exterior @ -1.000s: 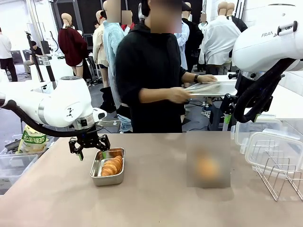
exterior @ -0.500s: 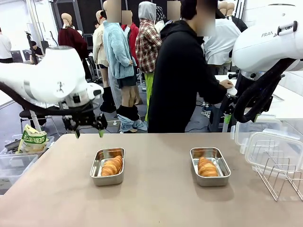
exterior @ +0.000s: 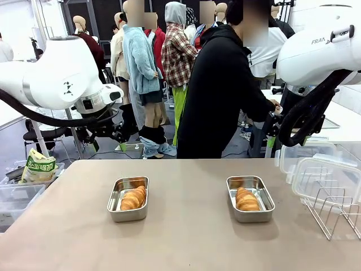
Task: Place the bread in airtight containers.
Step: Pick up one Airtight Container lid and hand it to the human.
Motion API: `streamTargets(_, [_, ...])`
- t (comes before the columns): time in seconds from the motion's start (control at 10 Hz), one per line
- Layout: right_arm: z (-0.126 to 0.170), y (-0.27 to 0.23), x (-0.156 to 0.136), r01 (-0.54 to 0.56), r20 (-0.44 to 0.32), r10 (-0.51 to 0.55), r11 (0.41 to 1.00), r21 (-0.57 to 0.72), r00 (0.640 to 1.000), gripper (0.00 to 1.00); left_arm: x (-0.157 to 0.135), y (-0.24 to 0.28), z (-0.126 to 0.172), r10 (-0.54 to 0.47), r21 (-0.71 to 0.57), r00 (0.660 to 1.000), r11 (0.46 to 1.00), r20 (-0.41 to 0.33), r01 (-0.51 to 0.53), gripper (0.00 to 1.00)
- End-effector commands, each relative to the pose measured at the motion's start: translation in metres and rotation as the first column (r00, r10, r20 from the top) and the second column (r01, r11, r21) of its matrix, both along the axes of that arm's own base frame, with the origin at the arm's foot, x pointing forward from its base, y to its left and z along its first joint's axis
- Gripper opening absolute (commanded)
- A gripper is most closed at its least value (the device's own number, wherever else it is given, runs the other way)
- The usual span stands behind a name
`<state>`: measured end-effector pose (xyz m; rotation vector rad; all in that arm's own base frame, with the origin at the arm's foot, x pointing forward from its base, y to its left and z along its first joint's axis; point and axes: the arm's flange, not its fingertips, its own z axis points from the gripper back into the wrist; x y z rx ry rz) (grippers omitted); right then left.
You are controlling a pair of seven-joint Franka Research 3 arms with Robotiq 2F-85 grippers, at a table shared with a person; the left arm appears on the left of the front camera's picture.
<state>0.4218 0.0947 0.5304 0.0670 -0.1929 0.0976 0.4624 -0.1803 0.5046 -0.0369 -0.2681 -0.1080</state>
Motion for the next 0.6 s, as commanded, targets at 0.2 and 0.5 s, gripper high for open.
streamTargets(0.2, [0.016,-0.046,-0.004,-0.258,-0.016,0.261,0.944,-0.207,0.965,1.00,-0.001,-0.004,0.008,-0.004,0.026,1.000,1.000,0.012,0.004,1.00])
streamTargets(0.5, [0.031,-0.090,0.003,-0.383,-0.139,0.366,0.914,-0.130,0.920,1.00,-0.001,-0.004,0.008,-0.004,0.026,1.000,1.000,0.012,0.004,1.00])
